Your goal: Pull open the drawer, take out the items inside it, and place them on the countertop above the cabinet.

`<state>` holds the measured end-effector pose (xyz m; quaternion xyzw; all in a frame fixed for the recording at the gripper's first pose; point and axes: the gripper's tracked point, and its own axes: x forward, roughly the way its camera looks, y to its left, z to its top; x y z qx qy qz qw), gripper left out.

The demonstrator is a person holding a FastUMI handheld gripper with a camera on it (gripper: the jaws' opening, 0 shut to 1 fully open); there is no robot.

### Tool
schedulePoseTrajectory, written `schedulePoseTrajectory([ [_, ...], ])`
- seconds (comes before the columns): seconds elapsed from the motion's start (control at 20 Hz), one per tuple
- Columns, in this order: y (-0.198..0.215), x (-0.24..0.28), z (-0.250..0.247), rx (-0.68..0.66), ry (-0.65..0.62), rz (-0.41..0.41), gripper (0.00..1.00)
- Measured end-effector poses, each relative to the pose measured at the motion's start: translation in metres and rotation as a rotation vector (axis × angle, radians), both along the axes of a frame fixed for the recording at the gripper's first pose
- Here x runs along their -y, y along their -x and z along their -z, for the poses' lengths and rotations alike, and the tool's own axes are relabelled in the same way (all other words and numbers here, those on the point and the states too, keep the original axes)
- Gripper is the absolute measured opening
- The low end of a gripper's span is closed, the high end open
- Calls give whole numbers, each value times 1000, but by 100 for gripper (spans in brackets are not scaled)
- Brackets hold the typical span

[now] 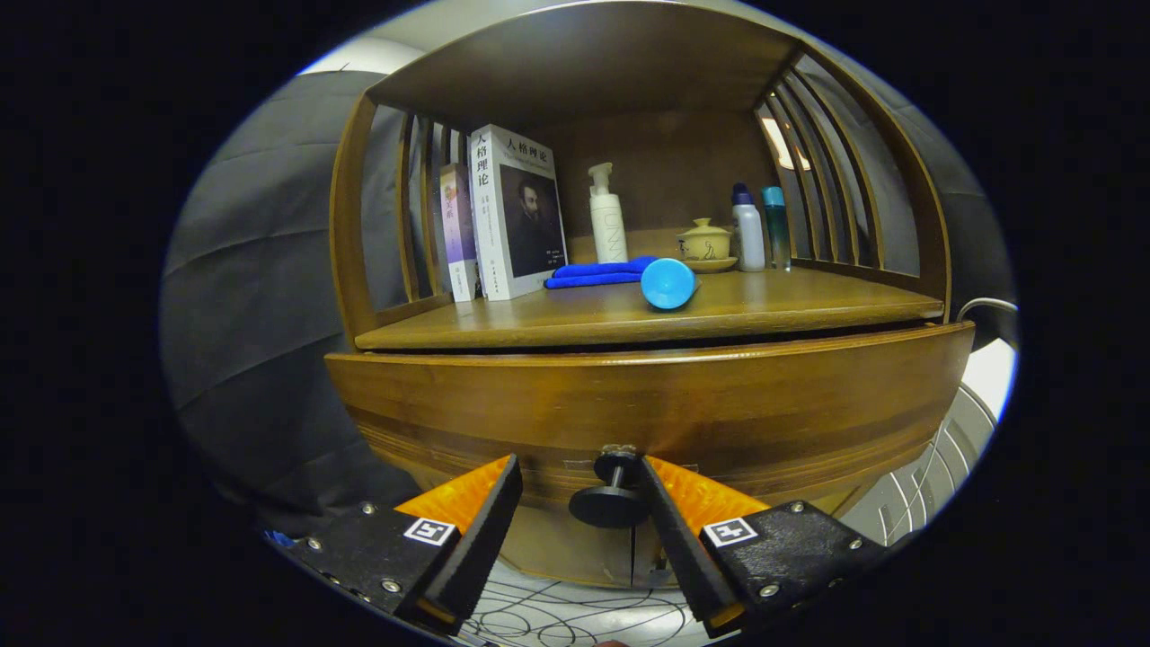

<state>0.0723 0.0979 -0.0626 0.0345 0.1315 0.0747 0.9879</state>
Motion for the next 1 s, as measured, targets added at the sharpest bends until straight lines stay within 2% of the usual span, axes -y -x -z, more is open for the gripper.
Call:
schedulePoseTrajectory([
  [0.3,-26,4,2,19,42,20,86],
  [0.45,-18,0,6,4,49,9,87],
  [0.55,-8,13,1,2,42,11,93],
  [0.75,30,37,-21,35,-15,-41,94],
  [1.0,62,78,-18,-20,-104,-41,95],
])
